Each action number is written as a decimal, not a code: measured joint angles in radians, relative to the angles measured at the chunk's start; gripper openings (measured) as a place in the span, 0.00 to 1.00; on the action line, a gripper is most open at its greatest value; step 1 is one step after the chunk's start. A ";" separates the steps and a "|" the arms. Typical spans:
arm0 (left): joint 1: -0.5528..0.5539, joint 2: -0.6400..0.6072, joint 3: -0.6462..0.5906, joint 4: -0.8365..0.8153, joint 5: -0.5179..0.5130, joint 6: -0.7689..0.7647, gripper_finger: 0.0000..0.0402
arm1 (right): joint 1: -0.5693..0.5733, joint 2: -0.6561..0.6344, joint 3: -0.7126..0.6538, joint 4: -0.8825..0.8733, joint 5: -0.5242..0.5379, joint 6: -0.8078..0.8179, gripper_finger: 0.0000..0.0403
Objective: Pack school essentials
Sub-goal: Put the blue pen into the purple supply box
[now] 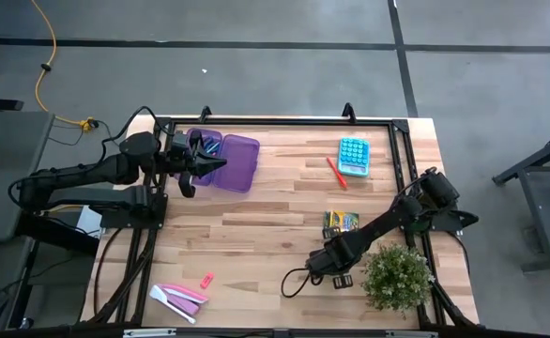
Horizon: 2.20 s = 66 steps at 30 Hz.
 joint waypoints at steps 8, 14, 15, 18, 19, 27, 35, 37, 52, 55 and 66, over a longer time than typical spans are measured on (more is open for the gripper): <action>0.000 0.000 0.000 0.000 -0.001 0.000 0.00 | -0.001 0.002 0.000 -0.005 -0.002 0.000 0.08; 0.000 0.000 0.000 0.000 -0.001 0.000 0.00 | -0.001 -0.017 -0.002 -0.002 -0.001 -0.057 0.04; 0.000 0.000 0.000 0.000 -0.002 0.000 0.00 | -0.003 -0.029 -0.004 -0.001 0.006 -0.069 0.04; 0.000 0.000 0.000 0.001 -0.002 0.000 0.00 | -0.021 -0.092 -0.009 -0.008 0.020 -0.076 0.02; 0.000 0.000 0.000 0.001 -0.002 0.000 0.00 | -0.031 -0.125 -0.007 -0.005 0.021 -0.075 0.01; 0.000 0.000 0.000 0.001 -0.004 0.001 0.00 | -0.113 -0.424 -0.204 0.370 0.031 0.082 0.01; 0.000 0.000 0.000 0.001 -0.004 0.003 0.00 | -0.256 -0.625 -0.474 1.001 0.301 0.190 0.00; 0.000 0.000 0.000 0.001 -0.004 0.003 0.00 | -0.310 -0.632 -0.477 1.104 0.313 0.135 0.00; -0.002 0.072 0.000 0.013 -0.003 0.057 0.00 | -0.551 -0.632 -0.167 1.027 0.090 -0.229 0.00; -0.002 0.085 0.000 0.013 -0.003 0.057 0.00 | -0.551 -0.632 -0.166 1.024 0.091 -0.228 0.00; -0.002 0.085 0.000 0.047 -0.002 0.056 0.00 | -0.550 -0.628 -0.166 1.011 0.091 -0.209 0.00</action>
